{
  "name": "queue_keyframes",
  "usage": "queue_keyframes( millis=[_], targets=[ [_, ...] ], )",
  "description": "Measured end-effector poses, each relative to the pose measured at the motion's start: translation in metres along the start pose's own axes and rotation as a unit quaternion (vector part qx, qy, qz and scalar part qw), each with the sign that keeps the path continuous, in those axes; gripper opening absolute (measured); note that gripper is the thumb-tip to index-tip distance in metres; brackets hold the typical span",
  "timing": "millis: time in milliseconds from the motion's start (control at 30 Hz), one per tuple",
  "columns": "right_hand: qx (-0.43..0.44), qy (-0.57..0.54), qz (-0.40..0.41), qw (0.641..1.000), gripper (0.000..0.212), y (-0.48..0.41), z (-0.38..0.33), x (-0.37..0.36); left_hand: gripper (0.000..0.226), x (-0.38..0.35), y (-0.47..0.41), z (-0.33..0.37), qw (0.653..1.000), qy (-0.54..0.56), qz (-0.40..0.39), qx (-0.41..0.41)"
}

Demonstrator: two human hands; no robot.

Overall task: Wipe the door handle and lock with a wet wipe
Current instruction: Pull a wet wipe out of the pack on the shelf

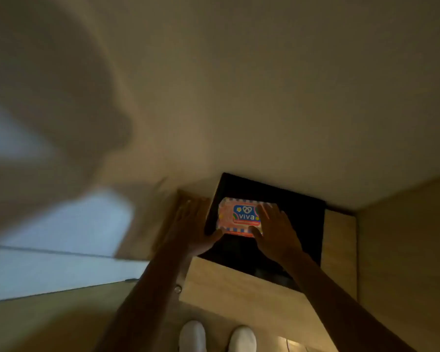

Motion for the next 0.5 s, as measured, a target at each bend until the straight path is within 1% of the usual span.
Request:
queue_keyframes(
  millis=[133, 267, 367, 500],
  targets=[
    [-0.009, -0.016, -0.026, 0.999, 0.066, -0.028, 0.009, -0.041, 0.092, -0.050, -0.046, 0.001, 0.996, -0.055, -0.021, -0.071],
    [0.003, -0.012, -0.010, 1.000, 0.064, -0.046, 0.015, -0.059, 0.085, -0.092, -0.085, -0.006, 0.991, -0.067, -0.018, -0.119],
    [0.032, 0.013, 0.004, 0.999, 0.068, -0.059, 0.016, -0.061, 0.077, -0.109, -0.098, -0.011, 0.989, -0.031, -0.002, -0.143],
    [0.053, 0.051, -0.014, 0.997, 0.078, -0.069, 0.022, -0.072, 0.065, -0.116, -0.105, -0.015, 0.986, 0.047, 0.037, -0.158]
  ],
)
Point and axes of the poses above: each hand's wrist, its own y-axis away from the middle knuckle, its own x-axis out of the back of the hand, z = x × y, the point moved 6 cm from there along -y, towards the middle knuckle, and after that the axes turned 6 degrees about -x, right-handed, at the moved point
